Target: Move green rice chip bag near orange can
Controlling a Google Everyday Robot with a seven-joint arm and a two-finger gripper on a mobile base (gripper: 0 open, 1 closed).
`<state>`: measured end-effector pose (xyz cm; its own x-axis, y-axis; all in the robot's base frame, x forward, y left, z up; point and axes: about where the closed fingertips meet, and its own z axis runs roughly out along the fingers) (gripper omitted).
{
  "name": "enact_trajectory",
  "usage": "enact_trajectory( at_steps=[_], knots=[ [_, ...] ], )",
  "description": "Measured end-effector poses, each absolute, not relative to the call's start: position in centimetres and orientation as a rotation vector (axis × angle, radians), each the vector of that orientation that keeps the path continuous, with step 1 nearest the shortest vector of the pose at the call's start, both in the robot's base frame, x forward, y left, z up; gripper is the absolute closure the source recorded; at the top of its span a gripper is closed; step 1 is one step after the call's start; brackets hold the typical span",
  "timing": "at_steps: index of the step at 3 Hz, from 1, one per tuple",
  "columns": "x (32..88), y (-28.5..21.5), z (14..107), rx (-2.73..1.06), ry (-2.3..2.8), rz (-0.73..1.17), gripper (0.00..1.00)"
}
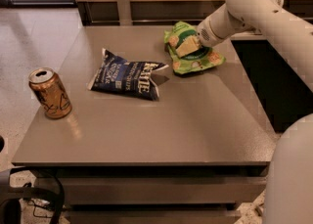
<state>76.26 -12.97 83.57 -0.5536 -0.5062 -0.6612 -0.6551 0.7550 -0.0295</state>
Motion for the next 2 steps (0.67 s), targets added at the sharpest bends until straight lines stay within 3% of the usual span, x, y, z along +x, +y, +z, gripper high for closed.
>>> enact_trajectory(
  at_steps=[1, 2],
  knots=[
    [76.3, -13.0, 83.6, -0.866, 2.28, 0.289, 1.0],
    [74.1, -14.7, 88.1, -0.842, 2.245, 0.153, 1.0]
  ],
)
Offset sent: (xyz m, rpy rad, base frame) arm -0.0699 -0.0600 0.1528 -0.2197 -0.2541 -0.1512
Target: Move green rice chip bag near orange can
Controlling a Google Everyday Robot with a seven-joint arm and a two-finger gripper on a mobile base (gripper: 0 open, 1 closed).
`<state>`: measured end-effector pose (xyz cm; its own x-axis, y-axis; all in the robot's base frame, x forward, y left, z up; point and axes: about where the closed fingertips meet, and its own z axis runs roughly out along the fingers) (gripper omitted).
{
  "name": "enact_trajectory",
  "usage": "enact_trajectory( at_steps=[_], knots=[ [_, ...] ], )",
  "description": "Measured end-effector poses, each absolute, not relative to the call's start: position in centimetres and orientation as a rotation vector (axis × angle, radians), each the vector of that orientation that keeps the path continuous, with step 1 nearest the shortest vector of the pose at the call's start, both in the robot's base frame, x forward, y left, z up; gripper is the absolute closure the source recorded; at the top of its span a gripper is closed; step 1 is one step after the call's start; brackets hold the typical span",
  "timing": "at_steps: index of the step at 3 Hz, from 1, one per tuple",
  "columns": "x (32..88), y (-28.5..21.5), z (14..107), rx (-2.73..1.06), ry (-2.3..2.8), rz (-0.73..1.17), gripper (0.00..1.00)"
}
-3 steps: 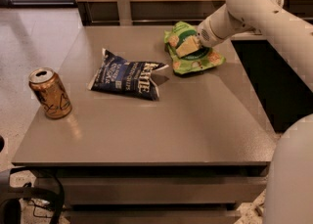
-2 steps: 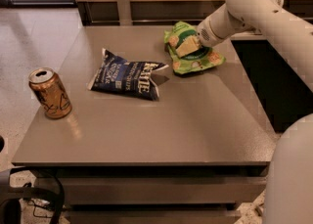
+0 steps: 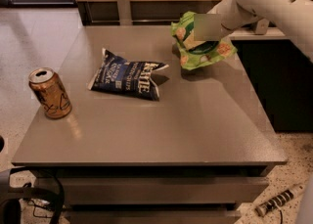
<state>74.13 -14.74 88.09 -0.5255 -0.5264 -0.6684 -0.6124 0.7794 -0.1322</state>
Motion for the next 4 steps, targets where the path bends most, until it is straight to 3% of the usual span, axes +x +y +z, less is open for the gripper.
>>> enact_trajectory(
  at_steps=[2, 4],
  knots=[
    [69.6, -18.1, 96.8, -0.802, 2.148, -0.031, 1.0],
    [63.1, -17.9, 98.6, -0.993, 2.043, 0.205, 1.0]
  ],
)
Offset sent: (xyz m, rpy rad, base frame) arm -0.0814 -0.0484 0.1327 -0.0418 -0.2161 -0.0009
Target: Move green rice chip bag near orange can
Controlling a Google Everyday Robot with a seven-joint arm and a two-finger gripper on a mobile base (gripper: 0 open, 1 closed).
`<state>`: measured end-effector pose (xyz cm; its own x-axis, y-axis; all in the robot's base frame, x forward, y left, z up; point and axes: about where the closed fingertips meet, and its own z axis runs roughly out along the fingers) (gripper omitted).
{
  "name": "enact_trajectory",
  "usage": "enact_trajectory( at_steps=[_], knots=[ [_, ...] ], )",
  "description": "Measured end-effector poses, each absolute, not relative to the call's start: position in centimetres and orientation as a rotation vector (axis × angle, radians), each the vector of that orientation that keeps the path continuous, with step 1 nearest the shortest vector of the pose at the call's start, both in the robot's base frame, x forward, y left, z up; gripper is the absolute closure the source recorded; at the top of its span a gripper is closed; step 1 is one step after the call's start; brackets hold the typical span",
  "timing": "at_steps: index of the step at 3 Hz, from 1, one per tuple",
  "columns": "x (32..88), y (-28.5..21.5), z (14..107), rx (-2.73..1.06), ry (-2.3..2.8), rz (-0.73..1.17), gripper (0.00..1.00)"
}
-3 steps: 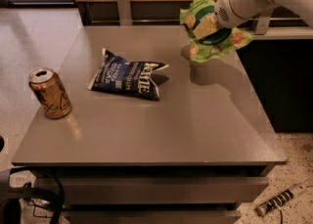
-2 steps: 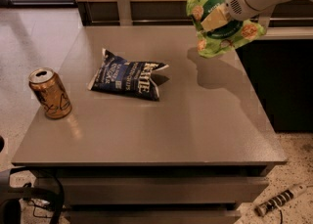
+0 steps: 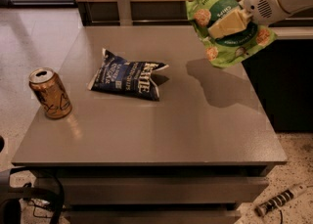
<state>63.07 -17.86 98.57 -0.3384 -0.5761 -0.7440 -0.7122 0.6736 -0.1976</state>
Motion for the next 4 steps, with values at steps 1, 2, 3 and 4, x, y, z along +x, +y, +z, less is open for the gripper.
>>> enact_trajectory(
  at_steps=[1, 2, 3, 4],
  knots=[
    [61.0, -15.6, 97.4, -1.062, 2.0, 0.264, 1.0],
    [58.8, -10.1, 93.2, -1.212, 1.923, 0.366, 1.0],
    [57.1, -6.0, 91.2, -1.357, 1.844, 0.401, 1.0],
    [56.7, -5.0, 91.3, -1.374, 1.848, 0.408, 1.0]
  ],
)
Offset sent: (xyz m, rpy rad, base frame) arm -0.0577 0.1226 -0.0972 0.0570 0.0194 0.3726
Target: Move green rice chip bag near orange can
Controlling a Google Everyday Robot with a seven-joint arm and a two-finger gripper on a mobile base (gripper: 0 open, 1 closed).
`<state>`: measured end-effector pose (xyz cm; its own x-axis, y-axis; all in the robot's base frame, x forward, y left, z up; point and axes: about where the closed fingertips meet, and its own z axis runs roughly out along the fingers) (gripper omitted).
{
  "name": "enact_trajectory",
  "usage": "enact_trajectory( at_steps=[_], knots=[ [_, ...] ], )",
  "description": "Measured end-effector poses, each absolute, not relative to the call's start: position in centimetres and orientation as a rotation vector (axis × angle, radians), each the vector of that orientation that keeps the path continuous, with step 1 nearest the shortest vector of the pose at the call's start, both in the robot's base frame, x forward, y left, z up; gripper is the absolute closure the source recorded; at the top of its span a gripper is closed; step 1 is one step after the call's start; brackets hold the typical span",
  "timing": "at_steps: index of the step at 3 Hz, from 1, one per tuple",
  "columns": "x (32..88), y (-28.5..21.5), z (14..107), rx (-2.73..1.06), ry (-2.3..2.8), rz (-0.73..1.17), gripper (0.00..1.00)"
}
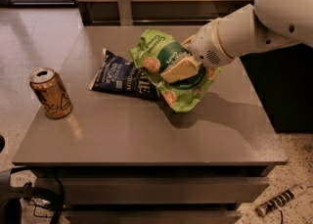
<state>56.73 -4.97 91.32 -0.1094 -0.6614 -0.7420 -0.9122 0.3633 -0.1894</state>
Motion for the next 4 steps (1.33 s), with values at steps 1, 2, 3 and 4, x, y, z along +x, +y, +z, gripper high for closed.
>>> enact_trajectory(
  at_steps=[1, 2, 3, 4],
  knots=[
    [54.3, -1.0, 91.5, -1.398, 1.848, 0.416, 1.0],
    [52.5, 1.9, 91.2, -1.418, 1.845, 0.42, 1.0],
    [49.7, 5.8, 90.1, -1.491, 1.87, 0.41, 1.0],
    [48.3, 7.8, 88.9, -1.566, 1.889, 0.406, 1.0]
  ],
)
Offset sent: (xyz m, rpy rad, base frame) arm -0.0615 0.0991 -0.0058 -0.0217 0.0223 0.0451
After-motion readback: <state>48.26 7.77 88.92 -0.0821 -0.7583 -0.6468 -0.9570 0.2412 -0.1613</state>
